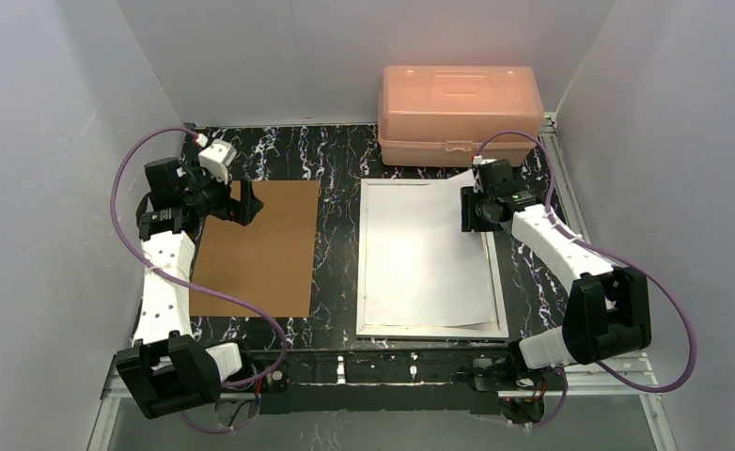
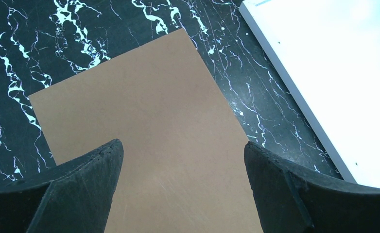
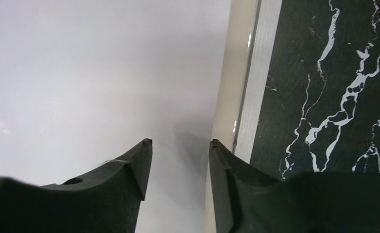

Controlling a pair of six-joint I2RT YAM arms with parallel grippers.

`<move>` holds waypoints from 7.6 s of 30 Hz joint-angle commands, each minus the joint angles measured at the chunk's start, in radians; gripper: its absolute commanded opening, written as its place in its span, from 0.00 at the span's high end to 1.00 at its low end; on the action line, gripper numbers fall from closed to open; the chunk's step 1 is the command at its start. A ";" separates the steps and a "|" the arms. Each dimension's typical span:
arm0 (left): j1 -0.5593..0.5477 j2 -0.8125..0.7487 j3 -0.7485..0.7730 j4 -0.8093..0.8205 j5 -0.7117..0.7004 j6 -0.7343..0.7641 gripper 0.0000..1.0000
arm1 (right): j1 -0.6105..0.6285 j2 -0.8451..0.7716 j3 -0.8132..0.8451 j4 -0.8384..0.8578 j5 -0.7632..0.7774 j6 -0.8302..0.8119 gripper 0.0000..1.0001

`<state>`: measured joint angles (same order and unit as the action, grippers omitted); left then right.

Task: Put the photo into the frame
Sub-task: Place the photo in the photo frame, then move the photo frame item to the center of the board, then pick up the photo frame item at the center of the board.

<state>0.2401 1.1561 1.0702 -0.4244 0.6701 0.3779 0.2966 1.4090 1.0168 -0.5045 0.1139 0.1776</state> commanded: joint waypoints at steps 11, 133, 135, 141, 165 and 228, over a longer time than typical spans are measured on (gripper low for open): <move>-0.004 0.033 0.026 -0.099 0.043 0.043 0.05 | -0.002 -0.047 0.021 0.011 0.153 0.020 0.32; -0.108 0.894 0.361 -0.464 -0.366 0.213 1.00 | 0.603 0.601 0.566 0.532 -0.238 0.928 0.05; -0.110 0.892 0.358 -0.464 -0.367 0.212 1.00 | 0.604 0.592 0.565 0.536 -0.240 0.927 0.05; -0.131 0.886 0.350 -0.467 -0.356 0.206 1.00 | 0.602 0.557 0.542 0.544 -0.231 0.927 0.06; -0.354 0.881 0.330 -0.485 -0.291 0.126 1.00 | 0.513 0.306 0.196 0.625 -0.191 0.964 0.06; -0.188 0.817 0.245 -0.424 -0.429 0.130 0.84 | 0.340 0.307 -0.067 0.556 -0.399 0.673 0.35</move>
<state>0.0647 1.9598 1.3552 -0.8520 0.2249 0.5190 0.6415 1.7046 0.9661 -0.0113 -0.2657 0.8391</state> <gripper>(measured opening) 0.167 0.663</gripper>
